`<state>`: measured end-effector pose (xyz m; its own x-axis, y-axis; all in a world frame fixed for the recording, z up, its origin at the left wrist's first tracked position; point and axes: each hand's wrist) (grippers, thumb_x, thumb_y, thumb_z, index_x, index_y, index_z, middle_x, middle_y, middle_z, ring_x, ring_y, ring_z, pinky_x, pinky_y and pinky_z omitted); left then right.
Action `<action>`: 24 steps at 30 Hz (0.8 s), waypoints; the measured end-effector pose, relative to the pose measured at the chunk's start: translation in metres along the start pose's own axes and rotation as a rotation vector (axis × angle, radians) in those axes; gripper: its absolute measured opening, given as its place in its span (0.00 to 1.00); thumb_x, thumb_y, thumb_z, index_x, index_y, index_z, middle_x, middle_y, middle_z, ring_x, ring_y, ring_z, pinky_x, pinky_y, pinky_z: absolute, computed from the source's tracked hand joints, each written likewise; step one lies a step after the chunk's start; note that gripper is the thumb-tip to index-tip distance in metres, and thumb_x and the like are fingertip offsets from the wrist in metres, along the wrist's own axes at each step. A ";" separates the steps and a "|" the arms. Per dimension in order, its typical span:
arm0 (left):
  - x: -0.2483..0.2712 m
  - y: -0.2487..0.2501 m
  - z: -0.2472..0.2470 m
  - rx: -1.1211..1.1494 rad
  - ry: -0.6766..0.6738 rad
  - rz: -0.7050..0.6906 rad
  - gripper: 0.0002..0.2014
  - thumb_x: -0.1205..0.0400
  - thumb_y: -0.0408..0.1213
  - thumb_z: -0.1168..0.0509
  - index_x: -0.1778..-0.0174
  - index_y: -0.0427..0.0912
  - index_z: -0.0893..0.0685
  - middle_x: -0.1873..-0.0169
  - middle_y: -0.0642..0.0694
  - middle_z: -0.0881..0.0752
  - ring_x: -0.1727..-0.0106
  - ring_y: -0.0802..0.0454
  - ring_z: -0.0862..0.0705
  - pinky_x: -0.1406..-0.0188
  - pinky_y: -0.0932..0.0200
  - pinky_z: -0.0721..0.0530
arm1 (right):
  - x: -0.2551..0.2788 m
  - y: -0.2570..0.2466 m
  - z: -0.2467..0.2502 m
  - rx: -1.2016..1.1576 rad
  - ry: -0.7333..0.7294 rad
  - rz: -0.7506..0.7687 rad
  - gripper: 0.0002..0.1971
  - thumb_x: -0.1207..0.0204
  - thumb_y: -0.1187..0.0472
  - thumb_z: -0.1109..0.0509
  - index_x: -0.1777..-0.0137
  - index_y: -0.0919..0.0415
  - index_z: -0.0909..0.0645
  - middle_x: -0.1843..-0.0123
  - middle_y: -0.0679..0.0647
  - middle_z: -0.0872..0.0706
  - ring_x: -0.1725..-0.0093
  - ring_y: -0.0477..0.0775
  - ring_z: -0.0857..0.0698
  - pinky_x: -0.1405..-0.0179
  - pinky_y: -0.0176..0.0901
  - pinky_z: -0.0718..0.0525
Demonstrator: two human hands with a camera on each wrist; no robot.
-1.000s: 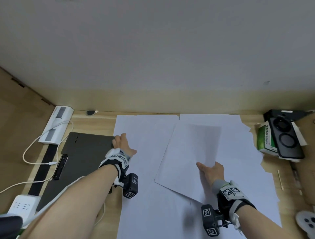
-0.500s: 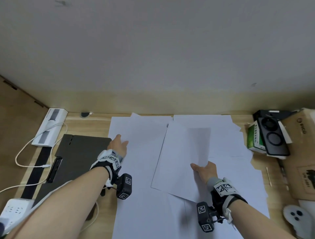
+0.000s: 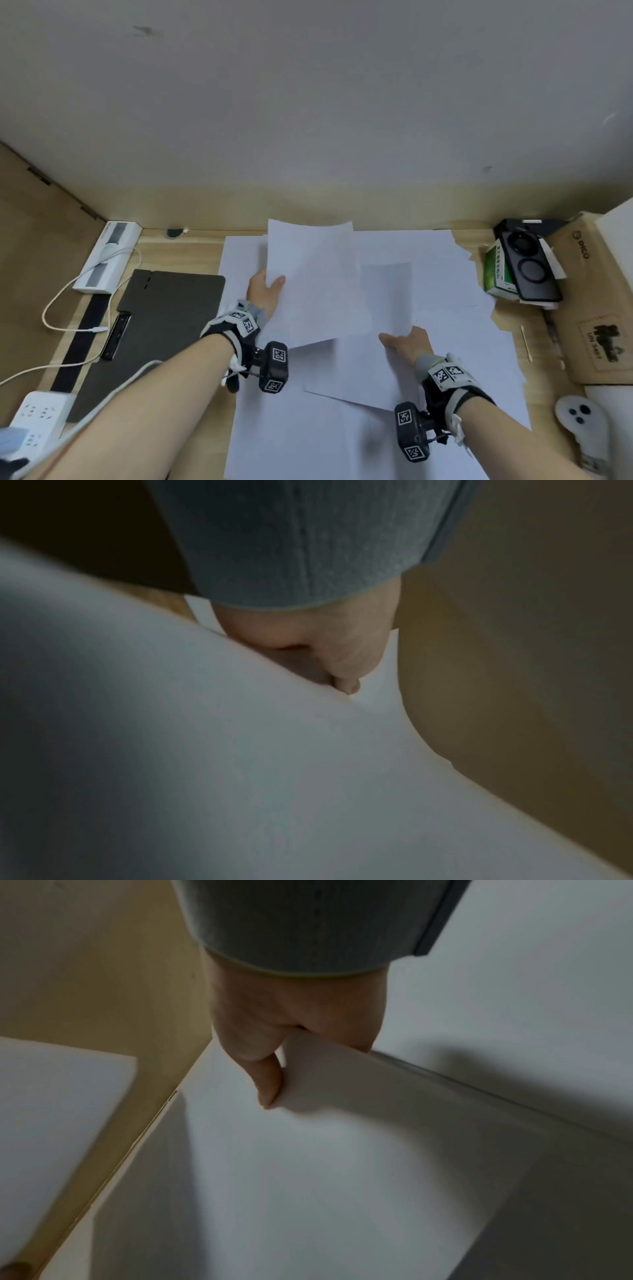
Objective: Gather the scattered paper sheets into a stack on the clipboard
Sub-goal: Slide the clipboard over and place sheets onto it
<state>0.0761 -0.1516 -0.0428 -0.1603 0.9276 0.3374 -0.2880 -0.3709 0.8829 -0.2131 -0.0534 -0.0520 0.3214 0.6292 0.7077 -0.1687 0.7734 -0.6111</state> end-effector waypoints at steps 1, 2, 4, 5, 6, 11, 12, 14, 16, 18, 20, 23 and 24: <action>0.005 -0.009 -0.009 -0.019 -0.031 0.014 0.14 0.16 0.32 0.37 0.36 0.34 0.18 0.42 0.39 0.14 0.42 0.41 0.15 0.40 0.49 0.17 | 0.002 0.000 -0.001 -0.017 -0.024 -0.010 0.10 0.26 0.69 0.26 0.46 0.69 0.18 0.57 0.59 0.15 0.57 0.58 0.17 0.56 0.46 0.21; 0.011 -0.018 -0.017 -0.068 -0.056 0.033 0.14 0.16 0.32 0.37 0.36 0.34 0.19 0.41 0.39 0.14 0.41 0.41 0.15 0.40 0.50 0.18 | 0.004 0.002 -0.002 -0.032 -0.042 -0.031 0.11 0.23 0.67 0.28 0.44 0.70 0.20 0.57 0.58 0.16 0.58 0.58 0.18 0.56 0.45 0.21; 0.021 -0.036 -0.034 -0.162 -0.087 0.068 0.16 0.16 0.34 0.37 0.34 0.33 0.20 0.40 0.38 0.14 0.39 0.40 0.16 0.38 0.51 0.19 | 0.006 0.005 -0.003 -0.057 -0.064 -0.082 0.16 0.19 0.59 0.34 0.37 0.70 0.23 0.54 0.57 0.17 0.56 0.58 0.19 0.54 0.46 0.23; 0.026 -0.045 -0.041 -0.196 -0.105 0.081 0.17 0.16 0.35 0.37 0.32 0.32 0.21 0.39 0.38 0.15 0.38 0.40 0.16 0.37 0.51 0.19 | 0.005 0.009 -0.003 -0.084 -0.078 -0.111 0.21 0.17 0.53 0.36 0.33 0.70 0.25 0.50 0.58 0.17 0.52 0.58 0.19 0.50 0.47 0.24; 0.031 -0.051 -0.046 -0.237 -0.126 0.100 0.19 0.16 0.36 0.38 0.31 0.32 0.23 0.38 0.39 0.16 0.37 0.40 0.17 0.35 0.51 0.20 | 0.003 0.011 -0.002 -0.135 -0.100 -0.135 0.25 0.16 0.47 0.38 0.29 0.67 0.26 0.44 0.59 0.17 0.46 0.60 0.19 0.46 0.48 0.24; 0.035 -0.066 -0.058 -0.331 -0.196 0.103 0.20 0.17 0.40 0.38 0.29 0.37 0.24 0.36 0.41 0.16 0.36 0.42 0.17 0.34 0.47 0.19 | 0.003 0.008 -0.003 -0.169 -0.131 -0.097 0.37 0.20 0.39 0.37 0.19 0.64 0.35 0.24 0.58 0.27 0.23 0.62 0.29 0.28 0.54 0.31; 0.037 -0.063 -0.058 -0.339 -0.221 0.083 0.19 0.17 0.39 0.38 0.31 0.37 0.22 0.38 0.42 0.15 0.37 0.43 0.16 0.37 0.51 0.18 | 0.004 0.008 -0.005 -0.132 -0.117 -0.071 0.35 0.20 0.43 0.33 0.21 0.66 0.33 0.28 0.57 0.24 0.26 0.62 0.26 0.31 0.53 0.27; 0.039 -0.057 -0.058 -0.352 -0.277 0.045 0.16 0.17 0.37 0.38 0.34 0.37 0.20 0.42 0.45 0.13 0.42 0.45 0.15 0.46 0.58 0.19 | 0.005 0.007 -0.010 -0.069 -0.089 -0.015 0.21 0.22 0.58 0.27 0.33 0.69 0.22 0.40 0.57 0.14 0.41 0.60 0.15 0.42 0.52 0.16; 0.040 -0.051 -0.055 -0.364 -0.306 0.031 0.10 0.17 0.38 0.37 0.42 0.42 0.17 0.51 0.48 0.13 0.50 0.49 0.15 0.53 0.61 0.21 | 0.000 0.009 -0.018 0.016 -0.054 0.031 0.10 0.25 0.69 0.30 0.45 0.68 0.16 0.47 0.62 0.10 0.49 0.62 0.12 0.45 0.55 0.13; 0.035 -0.049 -0.046 -0.384 -0.257 0.036 0.03 0.18 0.41 0.36 0.53 0.46 0.20 0.61 0.51 0.18 0.59 0.52 0.19 0.59 0.61 0.23 | -0.005 0.008 -0.025 0.060 -0.043 0.039 0.09 0.26 0.71 0.36 0.50 0.65 0.17 0.52 0.62 0.11 0.55 0.61 0.14 0.53 0.48 0.15; 0.027 -0.049 -0.034 -0.353 -0.135 0.050 0.06 0.20 0.39 0.34 0.49 0.44 0.20 0.58 0.49 0.18 0.55 0.51 0.18 0.54 0.60 0.22 | -0.009 0.007 -0.029 0.077 -0.015 0.074 0.09 0.26 0.73 0.41 0.59 0.64 0.20 0.62 0.60 0.16 0.61 0.58 0.20 0.60 0.45 0.21; 0.015 -0.049 -0.011 -0.387 0.042 0.040 0.16 0.21 0.34 0.34 0.37 0.40 0.21 0.43 0.44 0.20 0.44 0.46 0.17 0.44 0.56 0.20 | -0.016 0.008 -0.032 0.080 0.029 0.102 0.13 0.26 0.76 0.45 0.66 0.61 0.27 0.69 0.55 0.25 0.65 0.56 0.27 0.66 0.42 0.30; 0.010 -0.050 -0.004 -0.424 0.072 0.054 0.19 0.22 0.34 0.34 0.34 0.40 0.23 0.38 0.43 0.22 0.40 0.44 0.19 0.39 0.51 0.20 | -0.020 0.010 -0.033 0.078 0.044 0.115 0.13 0.26 0.76 0.46 0.66 0.61 0.28 0.69 0.55 0.26 0.65 0.55 0.28 0.66 0.43 0.31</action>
<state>0.0853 -0.1242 -0.0849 -0.2468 0.9063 0.3431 -0.6373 -0.4185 0.6471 -0.1902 -0.0607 -0.0841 0.3363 0.7112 0.6173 -0.2785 0.7013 -0.6562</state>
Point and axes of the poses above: each hand's wrist, its own x-axis away from the middle knuckle, its own z-axis out of the back of the hand, y = z × x
